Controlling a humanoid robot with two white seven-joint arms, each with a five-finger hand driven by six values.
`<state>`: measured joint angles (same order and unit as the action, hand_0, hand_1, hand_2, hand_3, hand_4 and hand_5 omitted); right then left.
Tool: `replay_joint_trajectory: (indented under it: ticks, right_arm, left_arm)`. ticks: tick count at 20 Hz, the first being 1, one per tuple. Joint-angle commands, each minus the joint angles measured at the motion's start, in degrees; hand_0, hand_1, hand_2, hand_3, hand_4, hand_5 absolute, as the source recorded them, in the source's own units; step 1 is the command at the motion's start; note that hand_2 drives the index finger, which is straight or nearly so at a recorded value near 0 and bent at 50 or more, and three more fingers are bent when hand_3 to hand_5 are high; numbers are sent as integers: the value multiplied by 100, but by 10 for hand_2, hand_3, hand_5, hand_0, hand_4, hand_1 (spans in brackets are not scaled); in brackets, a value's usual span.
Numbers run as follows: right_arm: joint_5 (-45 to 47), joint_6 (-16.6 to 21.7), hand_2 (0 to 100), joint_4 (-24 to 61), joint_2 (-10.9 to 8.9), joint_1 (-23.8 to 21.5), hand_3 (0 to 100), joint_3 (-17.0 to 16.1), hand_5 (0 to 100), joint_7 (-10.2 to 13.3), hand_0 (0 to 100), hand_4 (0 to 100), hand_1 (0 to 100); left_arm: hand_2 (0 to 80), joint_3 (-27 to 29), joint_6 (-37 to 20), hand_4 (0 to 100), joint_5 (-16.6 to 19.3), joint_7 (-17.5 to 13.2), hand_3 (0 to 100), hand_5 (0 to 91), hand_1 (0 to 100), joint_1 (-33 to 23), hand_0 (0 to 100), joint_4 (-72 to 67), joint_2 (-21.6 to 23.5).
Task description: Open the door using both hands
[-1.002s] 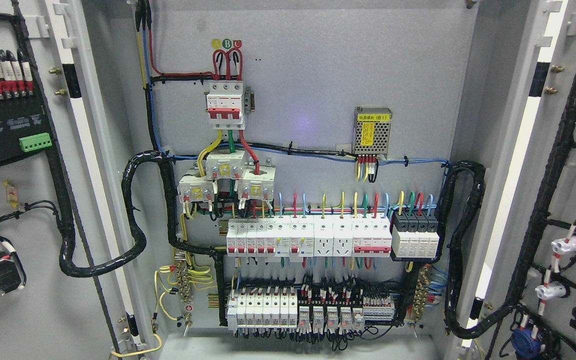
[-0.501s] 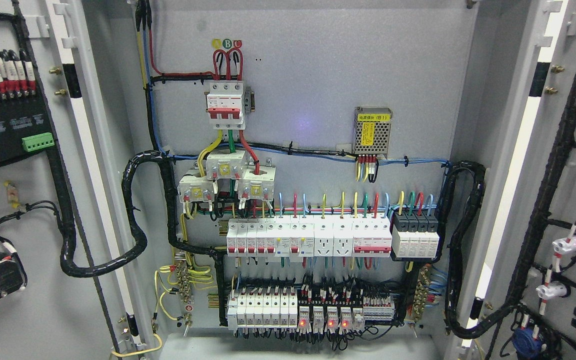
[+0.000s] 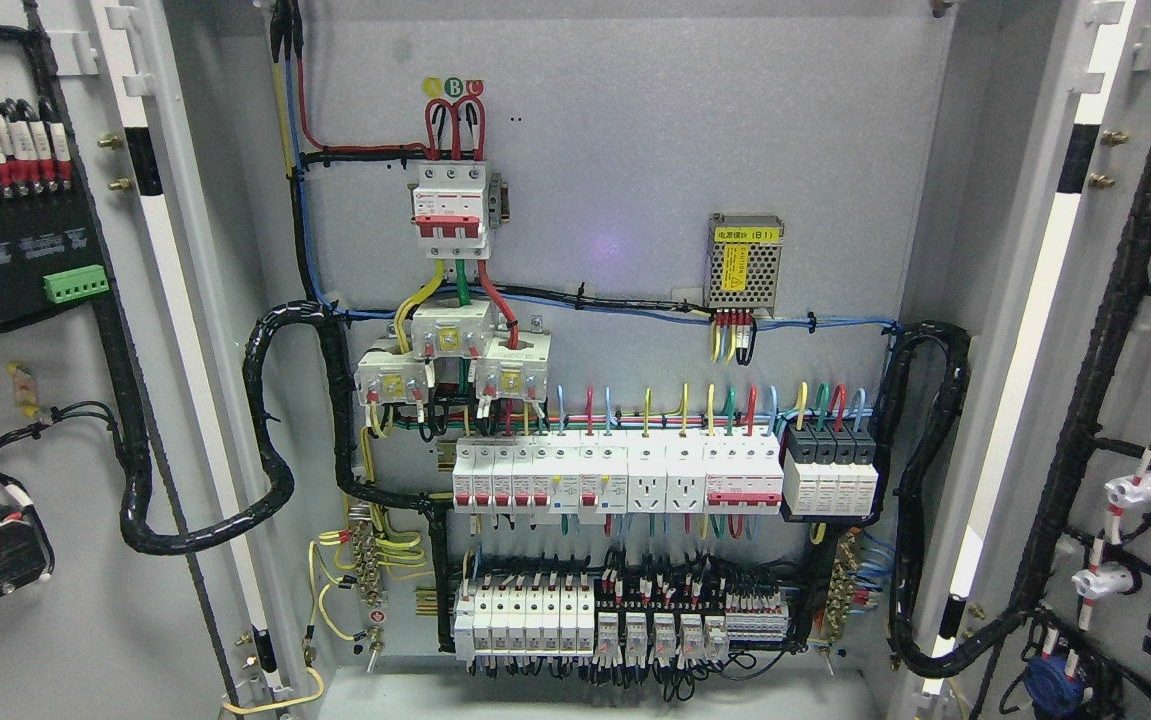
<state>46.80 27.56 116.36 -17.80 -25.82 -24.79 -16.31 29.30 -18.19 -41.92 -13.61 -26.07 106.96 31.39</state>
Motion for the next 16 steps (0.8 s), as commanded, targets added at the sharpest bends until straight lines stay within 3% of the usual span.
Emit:
replay_joint_trajectory:
  ticks: [1,9,11,16]
  right_arm:
    - [5,-5,0,27,-30,-19,0,-27,0,-12,0,0,0]
    - [-4,-5,0,89,-82,-98,0,149,0,-65,0,0,0]
    - [-4,-5,0,150,-188,-169,0,202,0,-65,0,0,0]
    - [-4,13,0,247,-197,-274,0,281,0,-83,0,0,0]
  left_arm:
    - [0,-39,-44,0,0,-10,0,0,0,-214,0,369,16]
    - [0,-65,-62,0,-9,-19,0,0,0,-689,0,703,16]
    - [0,-170,-70,0,-9,-28,0,0,0,-777,0,695,16]
    - [0,-496,-88,0,0,-45,0,0,0,-996,0,695,-28]
